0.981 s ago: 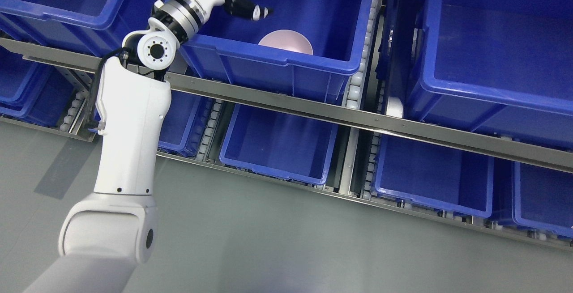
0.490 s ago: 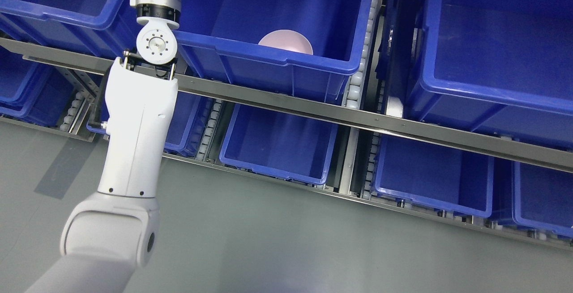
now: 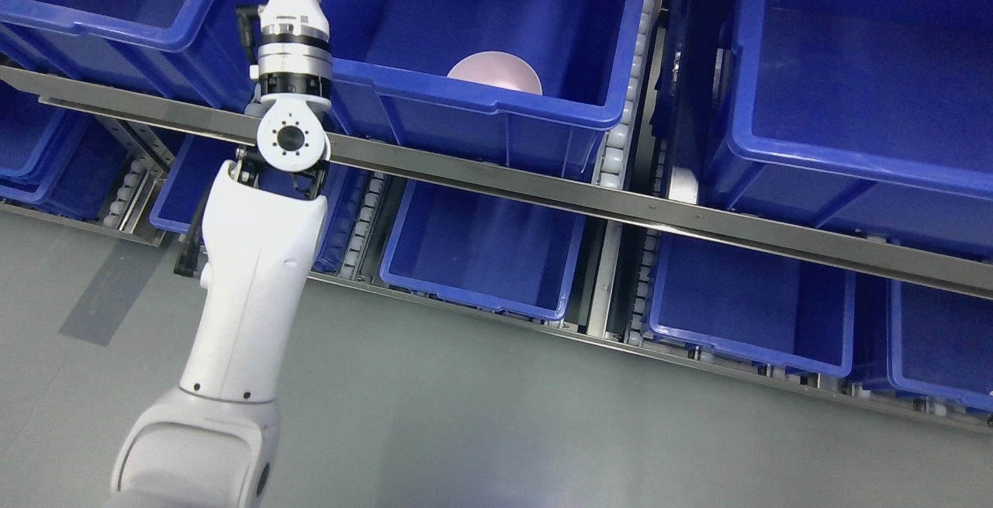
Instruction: Stack pink IKEA bowls on left shelf middle
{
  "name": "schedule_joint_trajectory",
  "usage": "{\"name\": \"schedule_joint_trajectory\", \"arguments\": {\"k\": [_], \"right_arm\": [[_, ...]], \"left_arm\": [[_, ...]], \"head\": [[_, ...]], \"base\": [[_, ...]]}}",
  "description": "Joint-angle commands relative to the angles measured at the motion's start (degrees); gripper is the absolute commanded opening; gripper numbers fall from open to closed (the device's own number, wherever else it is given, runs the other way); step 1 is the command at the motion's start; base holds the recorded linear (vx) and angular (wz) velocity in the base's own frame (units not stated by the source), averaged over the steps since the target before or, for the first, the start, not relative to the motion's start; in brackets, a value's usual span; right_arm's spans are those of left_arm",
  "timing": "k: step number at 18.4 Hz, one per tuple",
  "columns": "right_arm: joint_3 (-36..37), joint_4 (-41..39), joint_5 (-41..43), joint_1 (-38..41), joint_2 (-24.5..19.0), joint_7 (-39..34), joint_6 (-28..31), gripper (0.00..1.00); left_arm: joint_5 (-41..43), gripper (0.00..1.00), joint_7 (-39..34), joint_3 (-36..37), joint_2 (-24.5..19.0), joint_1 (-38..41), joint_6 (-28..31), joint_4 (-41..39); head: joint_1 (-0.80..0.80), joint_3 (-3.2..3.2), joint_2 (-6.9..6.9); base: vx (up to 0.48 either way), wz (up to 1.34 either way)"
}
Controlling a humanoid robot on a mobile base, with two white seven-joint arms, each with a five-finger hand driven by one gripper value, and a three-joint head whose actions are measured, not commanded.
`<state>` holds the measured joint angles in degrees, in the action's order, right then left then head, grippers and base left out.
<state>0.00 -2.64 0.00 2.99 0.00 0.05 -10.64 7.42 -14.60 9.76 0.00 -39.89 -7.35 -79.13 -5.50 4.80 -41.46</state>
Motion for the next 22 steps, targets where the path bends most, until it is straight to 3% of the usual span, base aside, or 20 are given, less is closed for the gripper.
{"name": "schedule_joint_trajectory", "arguments": {"k": [1,10,22], "right_arm": [[0.53,0.00,-0.44,0.00,1.00,-0.23,0.01,1.00],[0.62,0.00,-0.44,0.00,1.00,-0.23,0.01,1.00],[0.53,0.00,-0.44,0.00,1.00,-0.32,0.01,1.00]], "left_arm": [[-1.18,1.00,0.09,1.49,-1.00,4.03,0.58,-9.11],[-1.18,1.00,0.09,0.00,-1.00,3.59,5.94,-12.71],[-1.18,1.00,0.09,-0.27,-1.00,3.41,6.21,-13.07]], "head": [[0.00,0.00,0.00],[0.00,0.00,0.00],[0.00,0.00,0.00]], "base": [[0.000,0.00],[0.000,0.00],[0.000,0.00]]}}
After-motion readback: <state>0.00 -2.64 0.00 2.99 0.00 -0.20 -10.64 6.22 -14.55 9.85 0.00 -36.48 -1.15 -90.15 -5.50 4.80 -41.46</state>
